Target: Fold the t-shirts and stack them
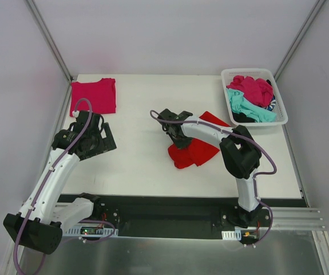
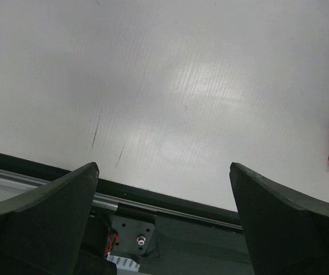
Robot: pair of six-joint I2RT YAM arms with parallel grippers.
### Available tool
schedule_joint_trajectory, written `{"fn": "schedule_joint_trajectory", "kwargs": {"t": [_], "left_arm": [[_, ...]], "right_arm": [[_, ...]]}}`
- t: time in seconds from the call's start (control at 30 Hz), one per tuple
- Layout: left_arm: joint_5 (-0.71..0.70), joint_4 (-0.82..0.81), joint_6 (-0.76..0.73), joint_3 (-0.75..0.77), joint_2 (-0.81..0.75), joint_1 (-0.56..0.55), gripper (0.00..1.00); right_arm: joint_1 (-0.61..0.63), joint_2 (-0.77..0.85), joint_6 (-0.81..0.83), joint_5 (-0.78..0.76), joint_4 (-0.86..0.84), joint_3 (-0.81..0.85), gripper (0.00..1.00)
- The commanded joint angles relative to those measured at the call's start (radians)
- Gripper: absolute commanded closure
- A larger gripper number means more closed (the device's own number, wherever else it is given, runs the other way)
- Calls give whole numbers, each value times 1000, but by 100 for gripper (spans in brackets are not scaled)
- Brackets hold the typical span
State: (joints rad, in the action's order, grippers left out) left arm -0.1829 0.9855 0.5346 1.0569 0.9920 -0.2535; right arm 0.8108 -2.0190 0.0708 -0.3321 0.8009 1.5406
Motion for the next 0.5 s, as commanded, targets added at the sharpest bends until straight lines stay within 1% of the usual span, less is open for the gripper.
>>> {"fn": "schedule_joint_trajectory", "kwargs": {"t": [0.0,0.47], "left_arm": [[16,18,-8,12,-6,7,1],[16,19,-10,8,-13,7,1]], "right_arm": [[8,48,-6,-12,35,-8,84],[5,43,1,-18,9,-60,83]]}}
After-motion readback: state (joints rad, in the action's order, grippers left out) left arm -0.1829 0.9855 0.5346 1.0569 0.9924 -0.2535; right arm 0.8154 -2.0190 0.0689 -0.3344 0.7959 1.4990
